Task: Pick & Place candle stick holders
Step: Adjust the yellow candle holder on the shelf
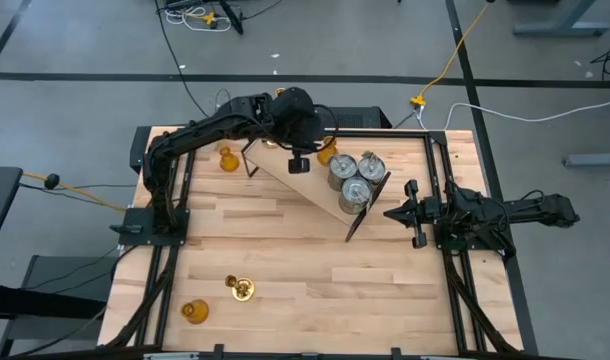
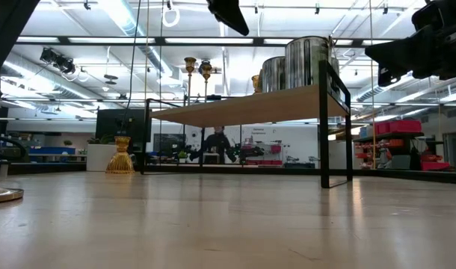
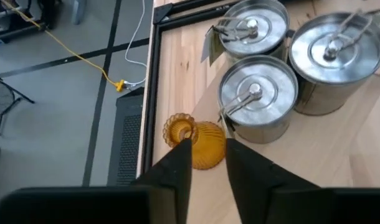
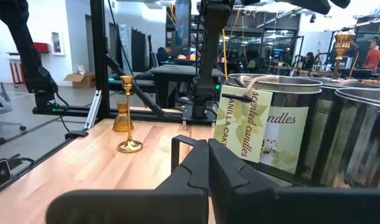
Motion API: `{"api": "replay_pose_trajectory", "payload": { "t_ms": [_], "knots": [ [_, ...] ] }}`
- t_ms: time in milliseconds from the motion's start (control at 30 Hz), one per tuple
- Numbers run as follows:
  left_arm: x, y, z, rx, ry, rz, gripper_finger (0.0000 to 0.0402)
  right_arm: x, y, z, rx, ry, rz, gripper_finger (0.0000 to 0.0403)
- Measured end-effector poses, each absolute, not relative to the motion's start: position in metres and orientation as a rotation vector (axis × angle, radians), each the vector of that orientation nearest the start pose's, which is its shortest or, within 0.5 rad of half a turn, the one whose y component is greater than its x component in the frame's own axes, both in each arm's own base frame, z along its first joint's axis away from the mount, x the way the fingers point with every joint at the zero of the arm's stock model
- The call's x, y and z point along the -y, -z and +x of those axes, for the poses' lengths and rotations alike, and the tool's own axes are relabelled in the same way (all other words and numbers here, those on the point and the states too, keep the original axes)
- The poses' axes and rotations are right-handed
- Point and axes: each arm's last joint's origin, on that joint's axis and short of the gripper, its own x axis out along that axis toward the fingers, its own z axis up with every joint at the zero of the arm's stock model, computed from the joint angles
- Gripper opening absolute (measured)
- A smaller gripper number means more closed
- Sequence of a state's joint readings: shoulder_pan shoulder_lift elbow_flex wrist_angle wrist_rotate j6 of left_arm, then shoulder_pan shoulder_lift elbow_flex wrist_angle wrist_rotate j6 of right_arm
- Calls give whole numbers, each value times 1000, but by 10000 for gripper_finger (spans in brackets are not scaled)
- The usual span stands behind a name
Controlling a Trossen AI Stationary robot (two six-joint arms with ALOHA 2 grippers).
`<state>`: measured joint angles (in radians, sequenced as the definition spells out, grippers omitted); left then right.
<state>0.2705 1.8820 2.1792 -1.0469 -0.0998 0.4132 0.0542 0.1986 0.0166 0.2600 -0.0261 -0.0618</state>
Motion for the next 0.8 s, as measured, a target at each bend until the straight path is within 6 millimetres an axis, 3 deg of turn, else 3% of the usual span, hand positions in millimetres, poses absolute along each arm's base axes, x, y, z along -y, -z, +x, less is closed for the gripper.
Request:
{"api": "replay_pose_trajectory", "payload": {
  "t_ms": [367,800],
  "knots": [
    [-121,-409,376,-795,11,353,195,-7,-178,109,80,-77,-60,3],
    [-154,-370,393,-881,118,436,196,-7,-178,109,80,-76,-60,3]
  ]
}}
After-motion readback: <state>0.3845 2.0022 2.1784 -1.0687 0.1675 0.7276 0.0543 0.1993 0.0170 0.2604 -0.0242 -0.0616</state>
